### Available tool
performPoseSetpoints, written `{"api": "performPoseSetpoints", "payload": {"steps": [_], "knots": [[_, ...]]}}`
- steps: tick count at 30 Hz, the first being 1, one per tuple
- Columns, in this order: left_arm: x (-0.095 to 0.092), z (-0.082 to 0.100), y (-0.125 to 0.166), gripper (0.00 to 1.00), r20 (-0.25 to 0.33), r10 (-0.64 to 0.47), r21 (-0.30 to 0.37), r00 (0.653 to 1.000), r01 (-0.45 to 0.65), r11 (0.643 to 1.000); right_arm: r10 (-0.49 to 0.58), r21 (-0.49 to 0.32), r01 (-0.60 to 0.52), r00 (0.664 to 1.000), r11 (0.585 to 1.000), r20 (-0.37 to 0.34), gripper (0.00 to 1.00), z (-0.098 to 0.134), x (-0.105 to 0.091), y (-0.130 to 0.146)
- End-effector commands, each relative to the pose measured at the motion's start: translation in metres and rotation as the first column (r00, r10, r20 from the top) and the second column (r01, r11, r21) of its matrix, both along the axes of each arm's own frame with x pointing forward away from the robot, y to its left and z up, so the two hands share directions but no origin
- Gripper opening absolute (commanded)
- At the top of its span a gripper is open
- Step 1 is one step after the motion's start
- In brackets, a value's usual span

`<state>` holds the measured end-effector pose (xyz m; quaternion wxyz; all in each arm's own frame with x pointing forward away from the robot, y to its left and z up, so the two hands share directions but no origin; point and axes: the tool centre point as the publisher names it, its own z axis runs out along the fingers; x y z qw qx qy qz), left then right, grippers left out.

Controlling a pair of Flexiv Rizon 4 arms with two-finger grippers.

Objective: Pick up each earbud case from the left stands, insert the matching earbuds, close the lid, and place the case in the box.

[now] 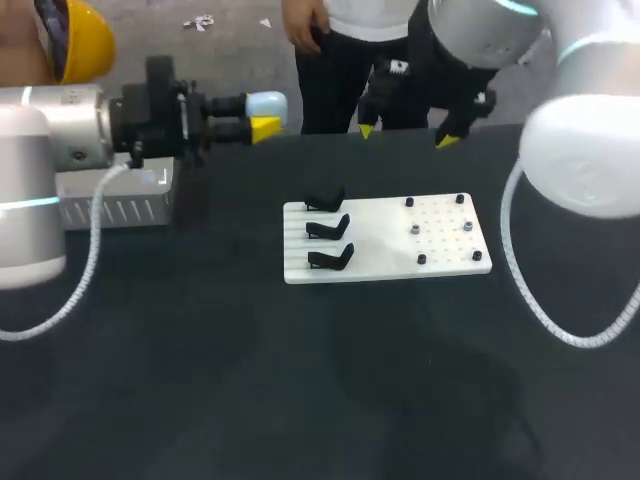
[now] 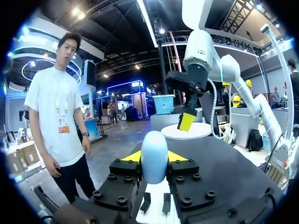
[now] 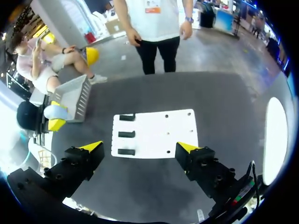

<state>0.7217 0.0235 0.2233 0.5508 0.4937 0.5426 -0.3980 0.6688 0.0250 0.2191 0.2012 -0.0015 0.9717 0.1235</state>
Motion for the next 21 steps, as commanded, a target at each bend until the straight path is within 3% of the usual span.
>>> {"api": "performPoseSetpoints", "payload": {"steps": [1,11,21], "knots": [[-0.005,0.008,0.047,0.00,0.019,0.112,0.012,0.994,-0.112,0.994,-0.027,0.024,0.025,0.996,0.999,0.086,1.00,-0.010,-0.010,0.000],[0.030,-0.008,0.132,0.00,0.043,0.249,0.063,0.968,-0.251,0.966,-0.038,0.069,0.032,0.996,0.997,0.083,1.00,-0.022,-0.019,0.020],[0.069,-0.058,0.190,0.00,-0.040,0.337,0.086,0.941,-0.333,0.939,-0.062,0.077,0.058,0.997,0.995,0.048,1.00,-0.032,-0.023,0.036]]}}
